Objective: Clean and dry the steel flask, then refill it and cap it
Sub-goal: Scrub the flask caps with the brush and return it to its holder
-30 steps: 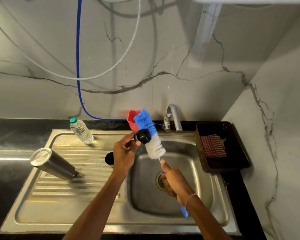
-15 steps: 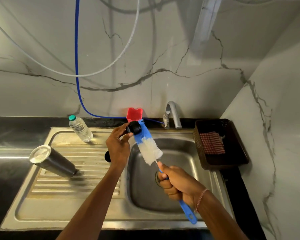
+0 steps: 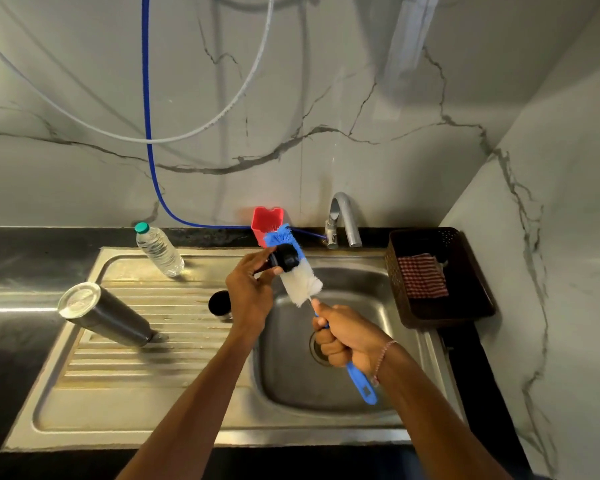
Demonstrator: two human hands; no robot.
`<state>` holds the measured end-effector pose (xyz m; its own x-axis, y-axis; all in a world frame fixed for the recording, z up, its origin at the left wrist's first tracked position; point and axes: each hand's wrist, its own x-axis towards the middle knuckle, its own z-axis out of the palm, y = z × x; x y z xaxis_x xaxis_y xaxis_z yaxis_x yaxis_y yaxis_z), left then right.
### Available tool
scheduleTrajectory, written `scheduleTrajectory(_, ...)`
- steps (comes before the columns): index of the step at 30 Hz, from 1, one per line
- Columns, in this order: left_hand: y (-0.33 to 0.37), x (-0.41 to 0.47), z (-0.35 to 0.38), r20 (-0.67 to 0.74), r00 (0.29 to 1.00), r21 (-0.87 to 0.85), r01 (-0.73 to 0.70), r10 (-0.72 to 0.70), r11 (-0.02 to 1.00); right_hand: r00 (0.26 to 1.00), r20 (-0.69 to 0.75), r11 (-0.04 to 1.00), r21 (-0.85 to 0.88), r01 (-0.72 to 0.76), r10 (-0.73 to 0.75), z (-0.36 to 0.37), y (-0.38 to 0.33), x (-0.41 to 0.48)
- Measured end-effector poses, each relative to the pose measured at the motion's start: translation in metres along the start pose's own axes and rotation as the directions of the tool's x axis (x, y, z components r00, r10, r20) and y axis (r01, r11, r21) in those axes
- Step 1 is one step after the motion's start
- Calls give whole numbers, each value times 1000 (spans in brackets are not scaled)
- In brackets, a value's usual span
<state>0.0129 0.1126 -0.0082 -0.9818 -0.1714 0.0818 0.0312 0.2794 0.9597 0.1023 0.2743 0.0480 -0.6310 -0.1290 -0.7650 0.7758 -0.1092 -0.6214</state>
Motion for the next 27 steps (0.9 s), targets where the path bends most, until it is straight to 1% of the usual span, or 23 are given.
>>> scheduleTrajectory(2,-4,-5,4,-20,999,-13,47,-47,999,995,-88,999,0,41,-41,4,4,9)
scheduleTrajectory(3,-5,-4,4,-38,995,-42,86,-88,995,986,-143,996,-48,77,-84,5,8,11)
scheduleTrajectory(4,-6,-3,2,-48,989,-98,135,-140,986,963,-217,979,-160,124,-158,6,16,12)
scheduleTrajectory(5,-7,0,0,-47,978,-178,191,-202,965,919,-289,929,-330,167,-268,7,25,12)
scheduleTrajectory(6,-6,2,-1,-36,962,-268,252,-271,930,857,-332,838,-512,188,-395,8,36,12)
scheduleTrajectory(7,-5,4,-1,-7,941,-363,313,-339,877,790,-348,741,-644,191,-506,8,46,13)
scheduleTrajectory(9,3,-1,0,78,897,-501,412,-435,761,658,-385,619,-769,159,-647,8,57,19)
scheduleTrajectory(10,7,-4,2,118,883,-520,444,-453,730,610,-399,582,-804,126,-684,8,57,23)
scheduleTrajectory(11,10,-7,3,157,878,-529,461,-452,713,569,-395,538,-837,100,-721,6,54,28)
scheduleTrajectory(13,12,-9,2,203,880,-528,468,-430,708,517,-347,445,-892,75,-783,-1,50,37)
scheduleTrajectory(15,12,-3,-4,190,874,-532,475,-448,701,507,-298,380,-923,63,-809,-11,54,39)
scheduleTrajectory(17,11,5,-10,152,864,-545,478,-479,689,507,-258,340,-937,75,-822,-22,68,37)
scheduleTrajectory(19,8,7,-11,131,869,-525,469,-477,710,523,-239,335,-938,95,-818,-24,74,34)
scheduleTrajectory(22,5,-2,0,140,902,-341,432,-409,835,556,-257,360,-929,82,-790,-13,45,42)
scheduleTrajectory(24,4,-7,4,146,921,-255,387,-360,886,569,-255,353,-934,65,-781,-8,27,45)
scheduleTrajectory(25,2,-5,0,126,925,-254,380,-359,890,577,-250,352,-933,69,-778,-10,25,45)
scheduleTrajectory(27,1,3,-15,69,928,-313,368,-366,875,616,-259,378,-923,68,-744,-21,34,38)
